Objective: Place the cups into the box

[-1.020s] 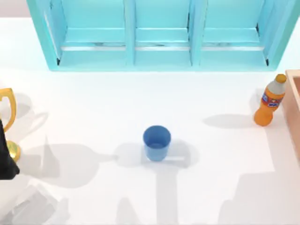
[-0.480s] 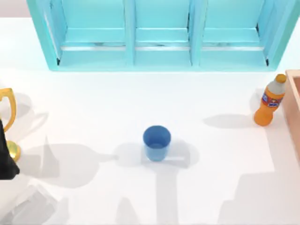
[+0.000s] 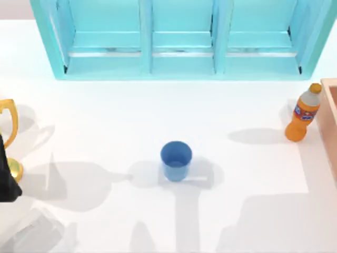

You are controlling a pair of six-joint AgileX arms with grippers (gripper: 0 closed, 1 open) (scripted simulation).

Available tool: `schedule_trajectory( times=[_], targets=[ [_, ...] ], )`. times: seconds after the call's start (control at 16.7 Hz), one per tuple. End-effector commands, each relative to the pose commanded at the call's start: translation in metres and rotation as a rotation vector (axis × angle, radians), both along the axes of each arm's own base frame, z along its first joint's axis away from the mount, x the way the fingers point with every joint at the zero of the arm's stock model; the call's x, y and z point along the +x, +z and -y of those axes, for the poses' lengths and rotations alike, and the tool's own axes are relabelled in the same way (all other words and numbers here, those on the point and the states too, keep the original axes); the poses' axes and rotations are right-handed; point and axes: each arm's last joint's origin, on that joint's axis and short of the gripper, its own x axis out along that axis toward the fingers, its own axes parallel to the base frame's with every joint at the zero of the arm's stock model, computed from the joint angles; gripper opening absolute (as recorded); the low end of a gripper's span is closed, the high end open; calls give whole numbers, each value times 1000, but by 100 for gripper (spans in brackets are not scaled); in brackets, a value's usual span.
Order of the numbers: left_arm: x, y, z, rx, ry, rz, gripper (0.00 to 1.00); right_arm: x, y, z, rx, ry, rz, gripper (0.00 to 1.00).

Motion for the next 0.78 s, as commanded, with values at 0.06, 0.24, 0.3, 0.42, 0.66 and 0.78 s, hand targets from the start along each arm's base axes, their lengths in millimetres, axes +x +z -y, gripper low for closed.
schedule_trajectory(
  times=[0.06,0.24,0.3,0.42,0.66,0.78],
  targets=[
    [0,0,0,0,0,0,100,0,12,0,-1,-1,3,100],
    [0,0,0,0,0,0,100,-2,47,-1,-4,-2,11,100],
    [0,0,0,0,0,0,100,-4,54,-2,-5,-2,12,100],
    [0,0,0,0,0,0,100,-5,61,-2,-6,-3,14,100],
    [0,0,0,0,0,0,100,-5,61,-3,-7,0,15,100],
    [0,0,0,0,0,0,100,3,61,-9,-7,2,16,100]
  ],
)
